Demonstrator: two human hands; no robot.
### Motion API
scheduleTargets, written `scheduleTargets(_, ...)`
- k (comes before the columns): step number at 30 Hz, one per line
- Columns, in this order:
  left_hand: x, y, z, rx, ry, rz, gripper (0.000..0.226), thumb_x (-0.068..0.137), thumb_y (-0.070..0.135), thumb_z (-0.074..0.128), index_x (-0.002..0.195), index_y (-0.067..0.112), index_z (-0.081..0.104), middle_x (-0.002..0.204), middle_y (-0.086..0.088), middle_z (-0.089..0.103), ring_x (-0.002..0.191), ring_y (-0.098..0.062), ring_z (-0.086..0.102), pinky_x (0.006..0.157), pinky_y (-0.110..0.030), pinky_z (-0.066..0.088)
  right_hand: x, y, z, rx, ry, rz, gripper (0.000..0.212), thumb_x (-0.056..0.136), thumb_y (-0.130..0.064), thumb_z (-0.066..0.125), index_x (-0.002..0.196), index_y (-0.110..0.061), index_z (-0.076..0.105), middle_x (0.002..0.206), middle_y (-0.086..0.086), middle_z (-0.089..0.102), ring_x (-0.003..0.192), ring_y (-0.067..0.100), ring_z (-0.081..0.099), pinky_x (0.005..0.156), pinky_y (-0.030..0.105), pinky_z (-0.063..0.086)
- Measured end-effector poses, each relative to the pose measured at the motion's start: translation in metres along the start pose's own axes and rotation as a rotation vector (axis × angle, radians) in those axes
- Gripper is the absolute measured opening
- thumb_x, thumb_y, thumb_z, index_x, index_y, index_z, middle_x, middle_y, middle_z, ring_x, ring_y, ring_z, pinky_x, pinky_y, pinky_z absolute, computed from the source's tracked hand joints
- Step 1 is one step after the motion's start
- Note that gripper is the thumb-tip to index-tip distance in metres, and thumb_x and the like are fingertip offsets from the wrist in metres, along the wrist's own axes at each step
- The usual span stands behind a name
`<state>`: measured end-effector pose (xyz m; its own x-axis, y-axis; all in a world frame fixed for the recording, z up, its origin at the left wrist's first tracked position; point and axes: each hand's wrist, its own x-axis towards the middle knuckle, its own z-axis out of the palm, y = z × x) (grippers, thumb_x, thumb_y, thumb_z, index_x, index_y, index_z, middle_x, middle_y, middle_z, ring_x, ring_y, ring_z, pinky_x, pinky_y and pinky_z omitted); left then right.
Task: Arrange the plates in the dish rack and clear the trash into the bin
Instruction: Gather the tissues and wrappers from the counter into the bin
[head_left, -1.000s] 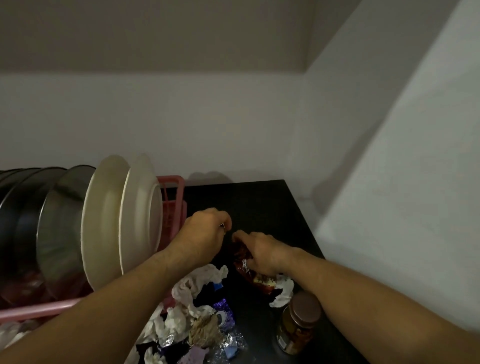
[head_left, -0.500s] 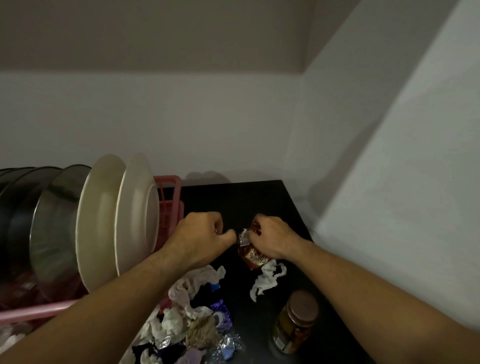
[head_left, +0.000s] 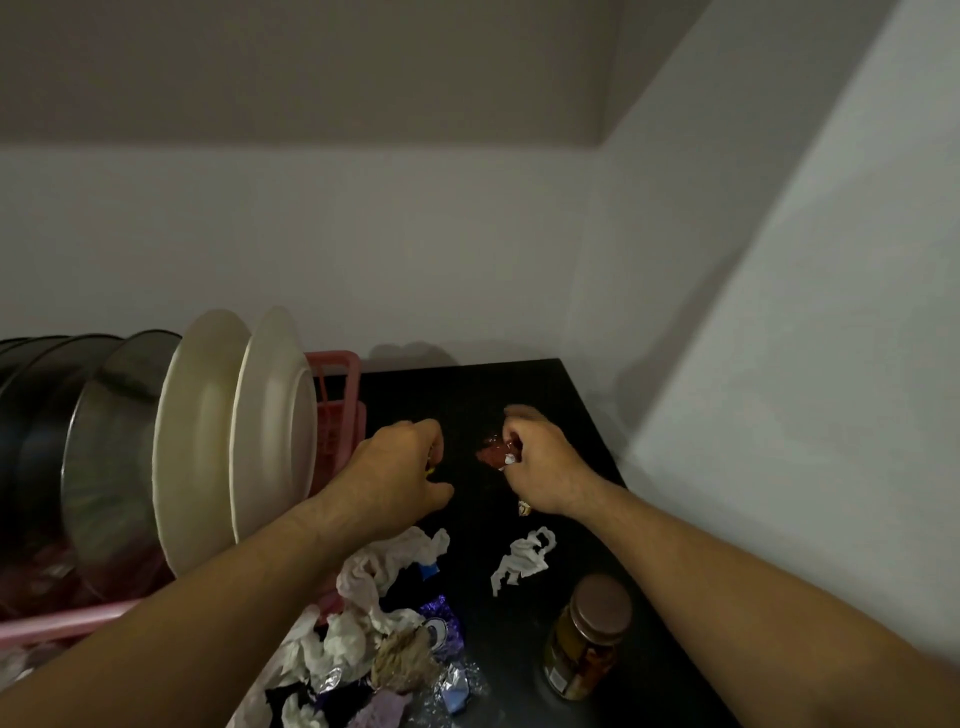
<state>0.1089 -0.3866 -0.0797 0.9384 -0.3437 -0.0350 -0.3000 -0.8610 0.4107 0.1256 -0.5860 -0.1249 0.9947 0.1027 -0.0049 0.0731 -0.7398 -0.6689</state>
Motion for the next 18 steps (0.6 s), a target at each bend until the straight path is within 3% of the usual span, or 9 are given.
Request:
scheduleTargets(4,-0.0025,-0.0022,-0.0011,-0.003,0.000,0.000,0.028,0.081,0.039,0.072,0.084,0.035,0.045,0.089,0.008,0.052,0.074,-0.009,0.056,0.055,-0.017,0.043,0.0007,-0.0025,-0.0070,0.124,-0.009,0.095,0.045,0.089,0.005,0.059,0.118,-0.029,0.053,0.127,0.002,0.052,0.109,0.020,0.059,0.086,0.039,0.058)
scheduleTargets(6,-0.0018,-0.0017,-0.0018,0.000,-0.003,-0.001,0.028,0.082,0.039,0.072,0.084,0.036,0.044,0.090,0.008,0.051,0.074,-0.009,0.057,0.056,-0.017,0.043,-0.0003,-0.0021,-0.0096,0.147,0.031,0.116,0.054,0.089,0.006,0.058,0.129,-0.031,0.054,0.136,0.003,0.048,0.117,0.022,0.056,0.091,0.041,0.056)
scheduleTargets(8,-0.0014,-0.0022,-0.0027,0.004,0.002,-0.003,0.026,0.084,0.037,0.070,0.084,0.036,0.044,0.091,0.009,0.051,0.075,-0.008,0.057,0.057,-0.017,0.043,0.0000,-0.0024,-0.0093,0.137,0.072,0.102,0.046,0.090,0.004,0.058,0.122,-0.028,0.061,0.131,0.001,0.054,0.112,0.019,0.059,0.087,0.035,0.056)
scheduleTargets(11,-0.0009,-0.0013,-0.0033,0.000,0.002,0.010,0.023,0.086,0.036,0.068,0.085,0.034,0.045,0.092,0.009,0.051,0.076,-0.008,0.057,0.058,-0.017,0.044,0.0001,-0.0004,-0.0065,0.163,0.130,0.108,0.031,0.089,0.001,0.059,0.097,-0.029,0.062,0.103,-0.002,0.062,0.087,0.012,0.062,0.068,0.027,0.053)
scheduleTargets(15,-0.0006,0.0002,-0.0044,-0.012,0.002,0.001,0.021,0.086,0.033,0.068,0.089,0.031,0.048,0.095,0.008,0.051,0.078,-0.009,0.056,0.062,-0.020,0.048,0.0018,0.0012,-0.0059,0.235,0.070,0.172,0.005,0.092,-0.018,0.059,0.089,-0.021,0.063,0.082,0.000,0.063,0.068,0.011,0.060,0.059,0.027,0.046)
scheduleTargets(18,0.0004,0.0022,-0.0035,-0.009,-0.006,0.004,0.020,0.086,0.033,0.068,0.092,0.030,0.049,0.096,0.007,0.051,0.079,-0.010,0.057,0.065,-0.022,0.051,-0.0002,0.0024,-0.0056,0.222,0.104,0.147,0.021,0.089,-0.041,0.063,0.082,-0.021,0.062,0.070,-0.003,0.061,0.060,0.011,0.057,0.055,0.032,0.049)
